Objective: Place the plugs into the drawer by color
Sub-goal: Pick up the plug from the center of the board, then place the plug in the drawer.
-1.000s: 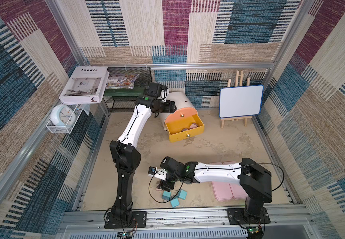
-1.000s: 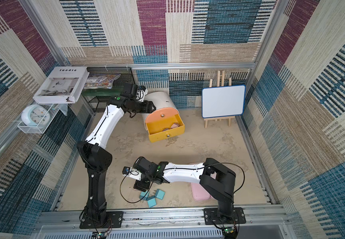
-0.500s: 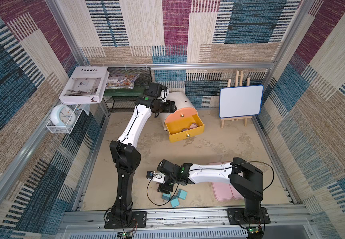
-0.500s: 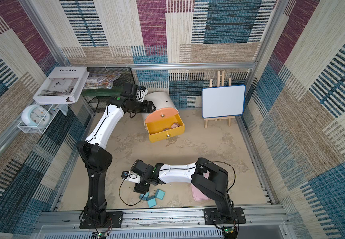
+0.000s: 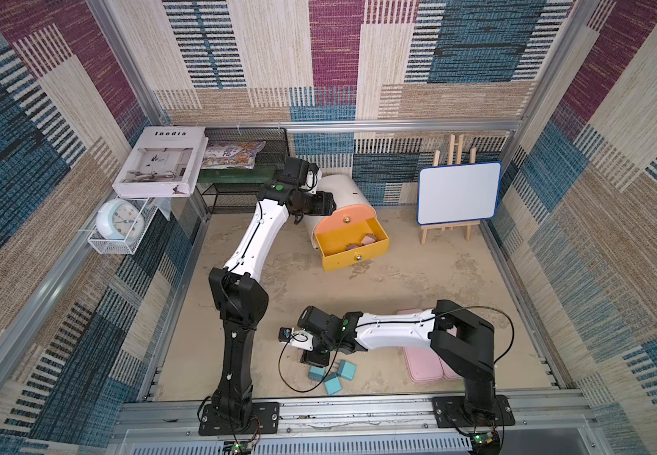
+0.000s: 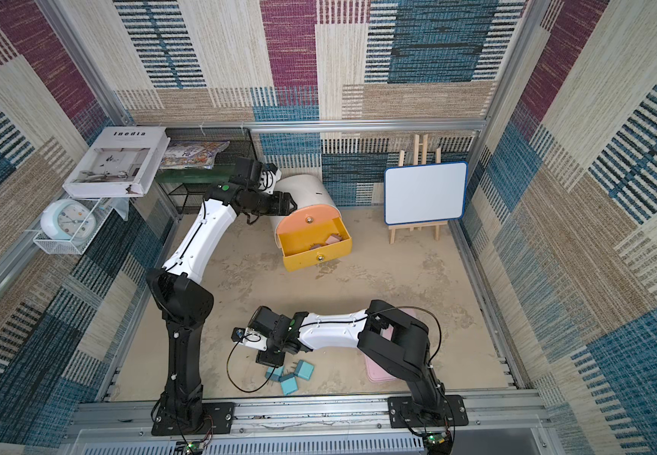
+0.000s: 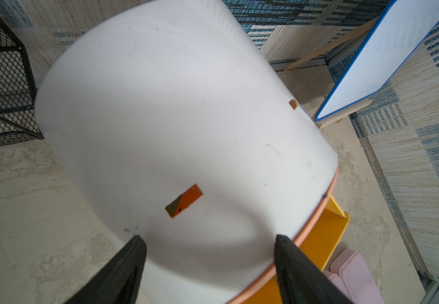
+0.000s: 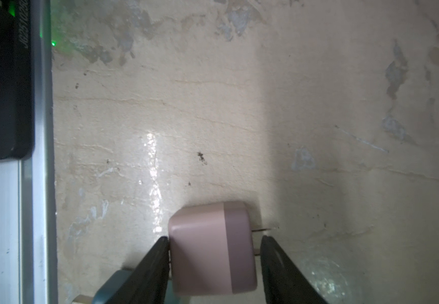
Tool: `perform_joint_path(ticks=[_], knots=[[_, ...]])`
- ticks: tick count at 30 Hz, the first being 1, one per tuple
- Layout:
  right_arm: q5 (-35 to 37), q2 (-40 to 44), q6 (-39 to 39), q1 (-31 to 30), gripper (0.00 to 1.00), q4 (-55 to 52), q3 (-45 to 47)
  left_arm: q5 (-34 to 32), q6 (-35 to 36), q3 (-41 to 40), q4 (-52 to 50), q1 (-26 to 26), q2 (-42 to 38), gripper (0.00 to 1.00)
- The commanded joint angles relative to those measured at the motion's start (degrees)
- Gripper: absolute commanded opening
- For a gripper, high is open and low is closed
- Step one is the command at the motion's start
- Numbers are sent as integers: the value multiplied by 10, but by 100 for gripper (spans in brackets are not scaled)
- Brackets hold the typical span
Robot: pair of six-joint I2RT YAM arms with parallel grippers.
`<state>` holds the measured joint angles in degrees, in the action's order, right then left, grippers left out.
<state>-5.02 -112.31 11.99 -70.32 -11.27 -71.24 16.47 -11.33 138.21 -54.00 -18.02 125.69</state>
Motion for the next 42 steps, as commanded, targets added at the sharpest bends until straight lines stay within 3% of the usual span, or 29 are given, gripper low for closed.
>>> perform_joint_path(ticks=[1,6,15,21,33,37,42], knots=[[8,-6,2,-1,57,-8,-5,3,5,-3,-22,0,-2,80],[11,-5,1,-1,57,-5,-2,5,4,-3,-21,0,-2,80],[17,23,-20,-1,36,-4,-6,4,4,-3,-22,-1,-1,80],[63,71,-54,7,32,-41,-24,8,4,-1,-21,-1,2,80],[94,233,-144,175,31,-101,-82,21,0,13,-22,0,13,80],[99,221,-186,224,31,-133,-141,21,2,11,-22,0,12,80],[62,144,-221,268,32,-181,-225,22,-1,10,-21,0,15,80]])
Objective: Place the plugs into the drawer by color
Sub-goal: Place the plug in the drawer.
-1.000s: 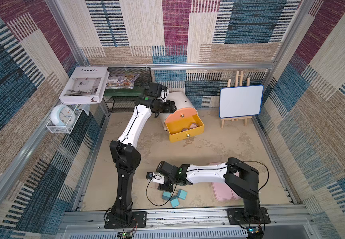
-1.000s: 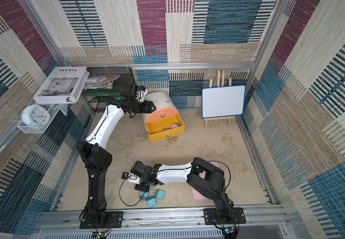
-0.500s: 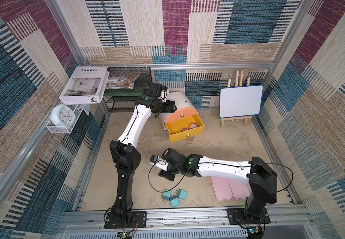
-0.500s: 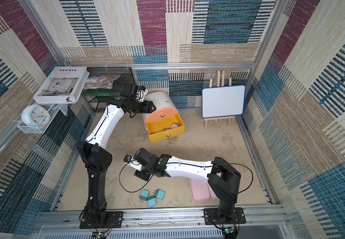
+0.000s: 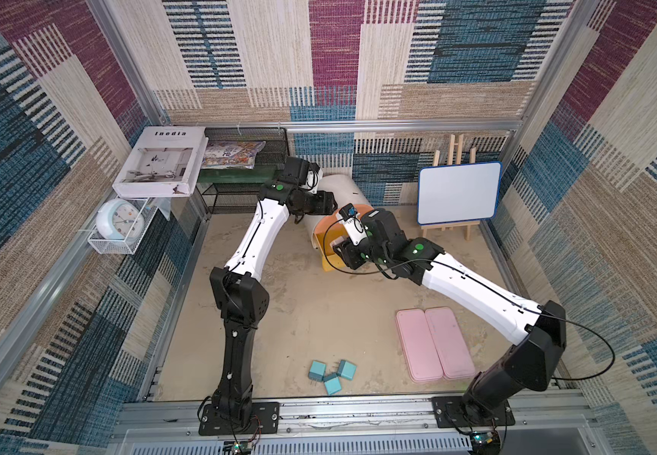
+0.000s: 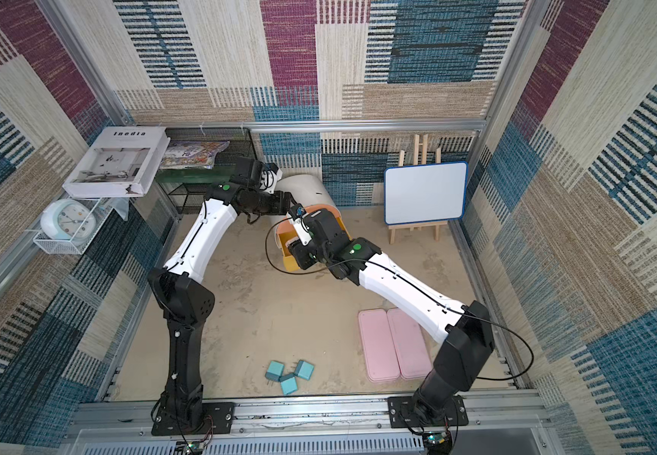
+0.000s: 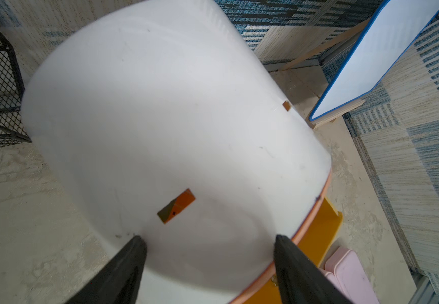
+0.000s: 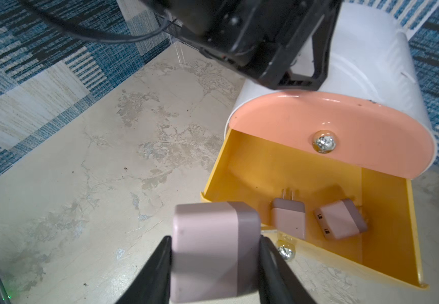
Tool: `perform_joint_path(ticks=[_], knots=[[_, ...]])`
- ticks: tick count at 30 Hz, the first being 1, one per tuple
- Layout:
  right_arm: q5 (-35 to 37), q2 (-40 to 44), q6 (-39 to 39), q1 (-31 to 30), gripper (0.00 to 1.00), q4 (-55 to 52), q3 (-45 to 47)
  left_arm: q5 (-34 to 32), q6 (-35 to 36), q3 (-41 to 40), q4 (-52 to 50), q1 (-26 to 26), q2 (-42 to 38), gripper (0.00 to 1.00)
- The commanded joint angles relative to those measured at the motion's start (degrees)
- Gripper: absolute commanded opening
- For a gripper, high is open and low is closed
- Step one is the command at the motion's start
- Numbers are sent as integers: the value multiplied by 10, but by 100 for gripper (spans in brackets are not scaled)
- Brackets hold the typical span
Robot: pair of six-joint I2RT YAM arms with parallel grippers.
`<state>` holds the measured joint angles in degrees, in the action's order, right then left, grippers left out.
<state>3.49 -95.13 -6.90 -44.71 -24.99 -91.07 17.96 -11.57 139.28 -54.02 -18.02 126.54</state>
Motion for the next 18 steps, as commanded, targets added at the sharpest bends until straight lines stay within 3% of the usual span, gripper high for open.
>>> perform_joint_path(ticks=[1,18], knots=[[-30,-46,-30,17,32,-52,-43,8,1,0,-21,0,7,80],[-94,-166,-23,40,32,-42,-122,14,-3,-4,-21,-2,9,79]])
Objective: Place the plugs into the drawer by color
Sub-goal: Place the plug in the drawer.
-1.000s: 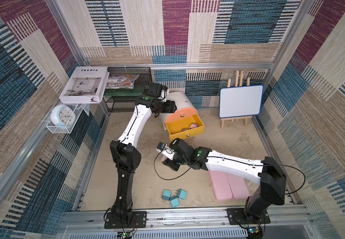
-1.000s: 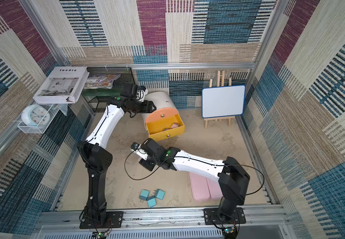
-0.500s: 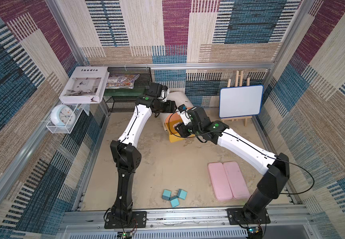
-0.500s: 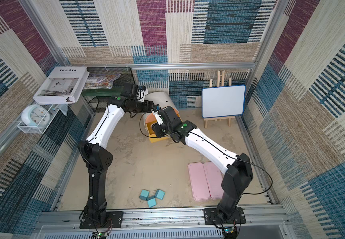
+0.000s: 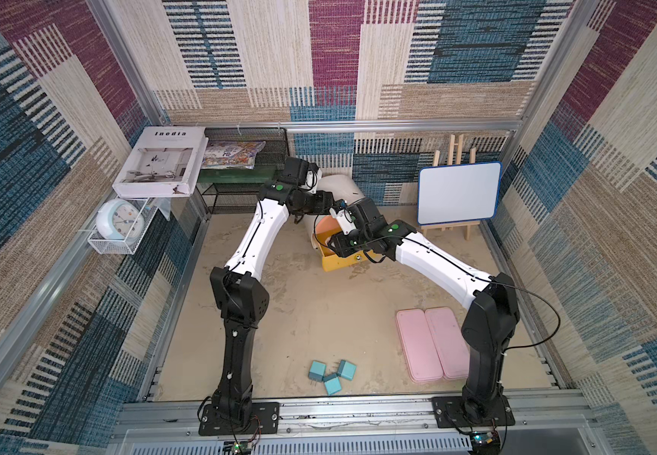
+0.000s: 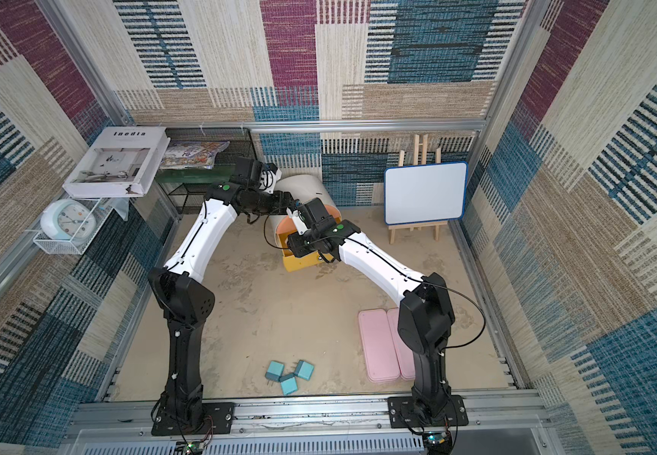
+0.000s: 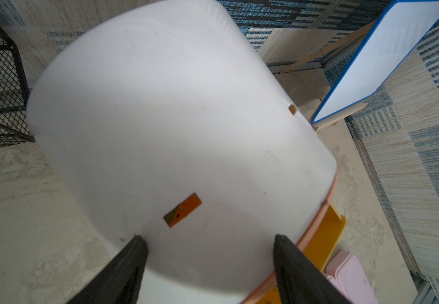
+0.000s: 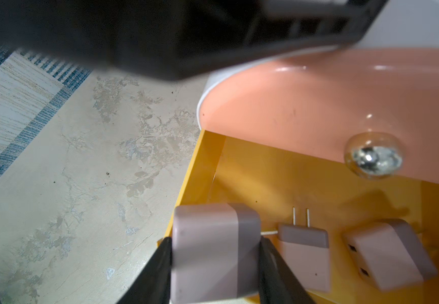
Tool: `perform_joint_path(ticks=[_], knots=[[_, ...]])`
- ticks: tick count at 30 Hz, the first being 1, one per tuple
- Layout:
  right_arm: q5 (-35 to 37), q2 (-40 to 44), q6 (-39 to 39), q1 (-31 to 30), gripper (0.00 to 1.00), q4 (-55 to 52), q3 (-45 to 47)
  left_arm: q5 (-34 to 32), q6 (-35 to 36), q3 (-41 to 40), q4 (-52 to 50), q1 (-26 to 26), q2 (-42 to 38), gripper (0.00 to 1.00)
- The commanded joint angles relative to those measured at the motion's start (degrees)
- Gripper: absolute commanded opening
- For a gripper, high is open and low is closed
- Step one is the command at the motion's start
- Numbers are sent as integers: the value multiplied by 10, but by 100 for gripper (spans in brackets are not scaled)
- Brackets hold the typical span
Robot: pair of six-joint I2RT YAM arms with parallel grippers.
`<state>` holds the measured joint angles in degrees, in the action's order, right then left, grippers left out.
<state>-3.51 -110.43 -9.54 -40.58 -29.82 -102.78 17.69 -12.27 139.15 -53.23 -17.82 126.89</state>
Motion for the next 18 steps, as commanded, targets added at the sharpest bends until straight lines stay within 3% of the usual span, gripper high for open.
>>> perform_joint_path(ticks=[1,18], knots=[[-31,-16,5,-1,32,9,-4,16,4,-4,-29,-4,6,79],[-78,-19,24,1,33,-9,-5,10,5,0,-29,-5,8,79]])
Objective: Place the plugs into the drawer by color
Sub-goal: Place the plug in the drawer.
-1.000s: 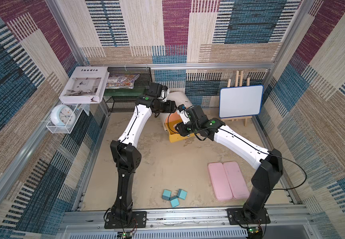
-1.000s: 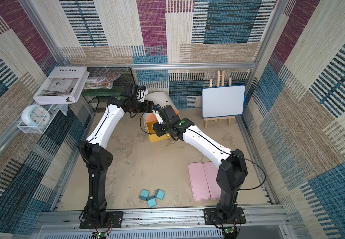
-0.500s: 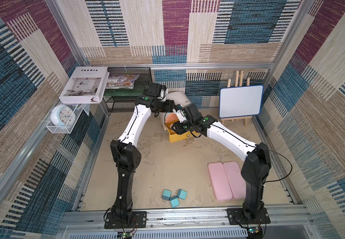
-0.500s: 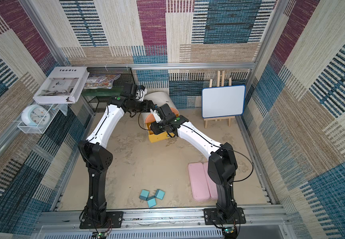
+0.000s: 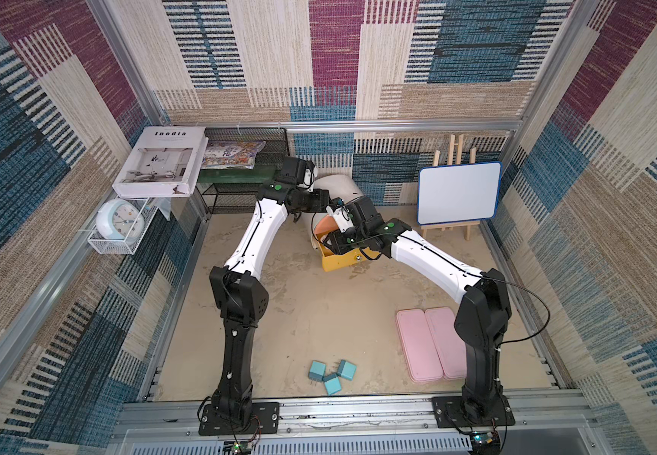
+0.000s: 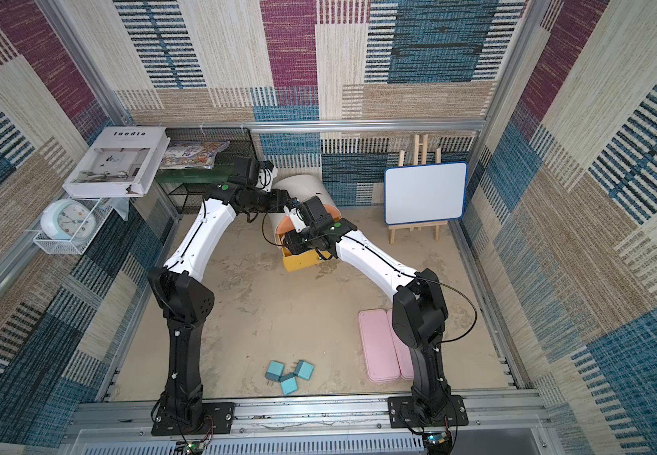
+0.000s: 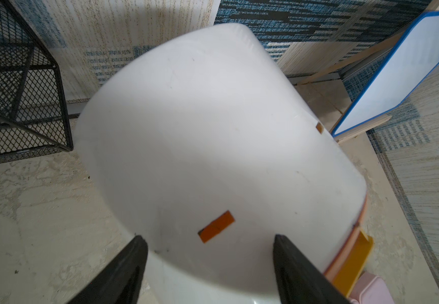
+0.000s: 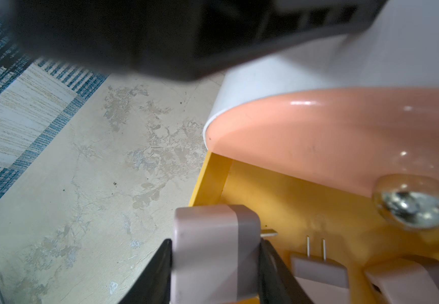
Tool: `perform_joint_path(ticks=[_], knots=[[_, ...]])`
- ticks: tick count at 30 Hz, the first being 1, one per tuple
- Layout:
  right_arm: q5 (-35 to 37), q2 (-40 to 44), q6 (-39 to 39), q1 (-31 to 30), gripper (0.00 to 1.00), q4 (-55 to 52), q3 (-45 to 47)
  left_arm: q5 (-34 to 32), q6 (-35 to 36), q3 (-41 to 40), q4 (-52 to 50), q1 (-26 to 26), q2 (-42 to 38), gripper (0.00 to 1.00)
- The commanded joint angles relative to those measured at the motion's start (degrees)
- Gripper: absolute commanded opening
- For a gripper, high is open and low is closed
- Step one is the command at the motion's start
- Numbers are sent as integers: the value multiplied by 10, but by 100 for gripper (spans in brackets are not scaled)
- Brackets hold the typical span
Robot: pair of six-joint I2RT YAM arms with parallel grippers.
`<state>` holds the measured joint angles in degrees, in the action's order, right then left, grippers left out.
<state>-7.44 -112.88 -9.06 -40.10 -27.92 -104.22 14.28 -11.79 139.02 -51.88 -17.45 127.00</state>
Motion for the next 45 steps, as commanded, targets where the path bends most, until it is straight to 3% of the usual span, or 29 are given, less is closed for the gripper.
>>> perform_joint_path(ticks=[1,8,13,17,21,45], knots=[[-38,14,12,-4,33,-21,19,43,0,1,-42,-8,7,79],[36,55,-65,-4,32,-4,52,40,-2,2,-42,-7,11,79],[39,70,-94,-5,31,46,90,41,-10,3,-42,-7,12,79],[37,53,-95,-9,31,52,74,21,-23,2,-42,-7,6,76],[34,34,-95,-11,31,53,61,27,-43,1,-36,-6,-1,64],[-2,12,-67,-11,37,56,57,22,-100,-81,40,8,-37,60]])
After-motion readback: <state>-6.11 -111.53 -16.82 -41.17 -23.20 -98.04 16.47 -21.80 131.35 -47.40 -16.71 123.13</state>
